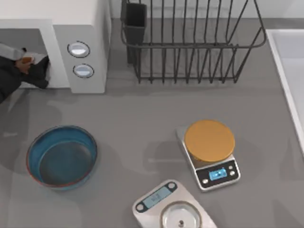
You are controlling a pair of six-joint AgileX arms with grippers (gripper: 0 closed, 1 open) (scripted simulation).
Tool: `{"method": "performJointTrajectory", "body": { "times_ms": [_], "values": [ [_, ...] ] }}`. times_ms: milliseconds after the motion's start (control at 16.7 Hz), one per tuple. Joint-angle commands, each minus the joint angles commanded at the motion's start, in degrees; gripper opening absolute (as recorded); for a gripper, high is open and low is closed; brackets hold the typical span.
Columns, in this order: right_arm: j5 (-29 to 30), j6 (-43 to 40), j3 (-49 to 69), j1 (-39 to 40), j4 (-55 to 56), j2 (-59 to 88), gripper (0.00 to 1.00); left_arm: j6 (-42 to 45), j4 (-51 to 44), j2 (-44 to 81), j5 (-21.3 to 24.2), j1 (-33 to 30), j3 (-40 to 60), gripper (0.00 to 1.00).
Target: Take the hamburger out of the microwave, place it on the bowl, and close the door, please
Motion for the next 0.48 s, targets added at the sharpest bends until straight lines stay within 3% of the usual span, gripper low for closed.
{"method": "performJointTrajectory", "body": {
  "times_ms": [480],
  "values": [
    [0.00, 0.00, 0.00, 0.00, 0.00, 0.00, 1.00, 1.37, 21.00, -8.11, 4.68, 4.91, -32.34, 0.00]
  ]
}}
